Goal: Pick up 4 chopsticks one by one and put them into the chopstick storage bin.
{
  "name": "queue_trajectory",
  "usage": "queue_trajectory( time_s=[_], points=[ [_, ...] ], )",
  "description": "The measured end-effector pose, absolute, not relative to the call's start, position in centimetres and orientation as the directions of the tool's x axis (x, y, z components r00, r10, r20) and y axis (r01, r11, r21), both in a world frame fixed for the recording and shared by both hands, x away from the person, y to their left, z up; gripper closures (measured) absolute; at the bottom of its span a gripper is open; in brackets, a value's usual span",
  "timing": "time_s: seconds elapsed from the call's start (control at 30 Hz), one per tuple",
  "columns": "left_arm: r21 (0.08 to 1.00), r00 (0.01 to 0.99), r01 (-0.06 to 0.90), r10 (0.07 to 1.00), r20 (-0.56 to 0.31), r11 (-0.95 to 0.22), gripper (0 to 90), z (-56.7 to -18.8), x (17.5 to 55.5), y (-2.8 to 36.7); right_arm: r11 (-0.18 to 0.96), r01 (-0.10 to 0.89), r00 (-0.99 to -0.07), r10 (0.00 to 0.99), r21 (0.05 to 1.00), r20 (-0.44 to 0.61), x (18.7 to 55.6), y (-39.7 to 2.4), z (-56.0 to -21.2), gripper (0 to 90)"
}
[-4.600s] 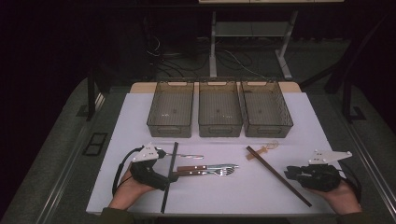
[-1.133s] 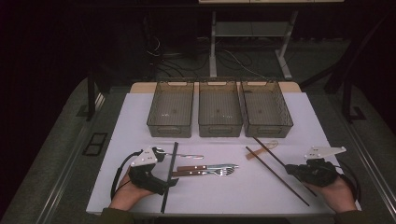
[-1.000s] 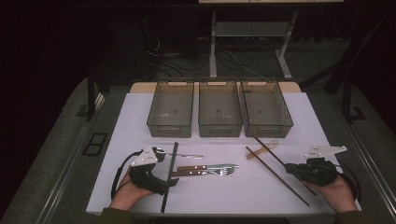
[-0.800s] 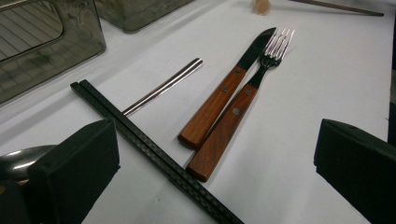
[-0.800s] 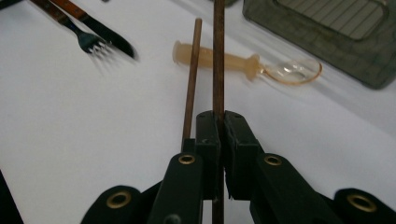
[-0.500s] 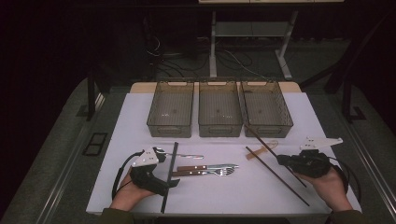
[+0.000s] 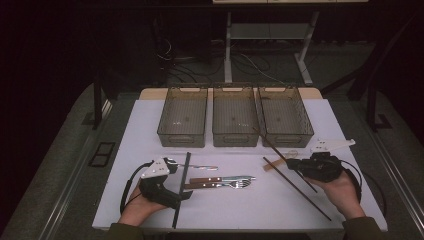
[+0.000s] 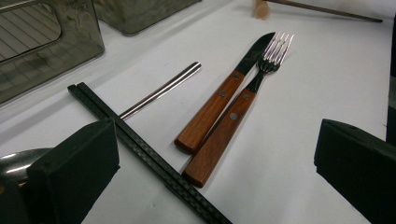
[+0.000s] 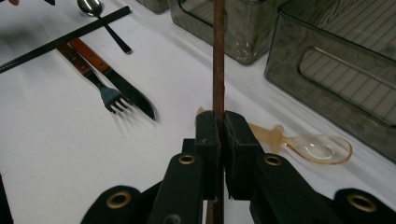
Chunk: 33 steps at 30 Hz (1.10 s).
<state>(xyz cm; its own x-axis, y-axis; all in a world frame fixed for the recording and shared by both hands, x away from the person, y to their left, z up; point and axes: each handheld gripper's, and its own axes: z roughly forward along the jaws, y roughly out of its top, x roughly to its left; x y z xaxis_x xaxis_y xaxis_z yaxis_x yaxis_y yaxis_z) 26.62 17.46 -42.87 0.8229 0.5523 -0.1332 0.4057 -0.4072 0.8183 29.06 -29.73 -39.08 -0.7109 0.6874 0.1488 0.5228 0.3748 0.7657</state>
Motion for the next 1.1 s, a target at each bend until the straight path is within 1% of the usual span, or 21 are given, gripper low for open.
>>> queue_trajectory(
  time_s=[0.2, 0.83, 1.1],
  points=[
    [0.819, 0.828, 0.400, 0.546, -0.130, -0.412, 0.0, -42.9, 26.5, 17.4, 0.359, 0.522, -0.709, 0.687, 0.774, 0.160, 29.7, -28.9, -38.8, 85.1],
    [0.819, 0.834, 0.401, 0.534, -0.142, -0.410, 0.0, -43.0, 26.6, 17.1, 0.331, 0.513, -0.720, 0.668, 0.792, 0.187, 32.9, -23.8, -37.3, 85.1],
    [0.821, 0.833, 0.398, 0.536, -0.137, -0.409, 0.0, -43.0, 26.6, 17.2, 0.316, 0.521, -0.710, 0.676, 0.793, 0.197, 34.2, -21.9, -36.6, 85.1]
  ],
)
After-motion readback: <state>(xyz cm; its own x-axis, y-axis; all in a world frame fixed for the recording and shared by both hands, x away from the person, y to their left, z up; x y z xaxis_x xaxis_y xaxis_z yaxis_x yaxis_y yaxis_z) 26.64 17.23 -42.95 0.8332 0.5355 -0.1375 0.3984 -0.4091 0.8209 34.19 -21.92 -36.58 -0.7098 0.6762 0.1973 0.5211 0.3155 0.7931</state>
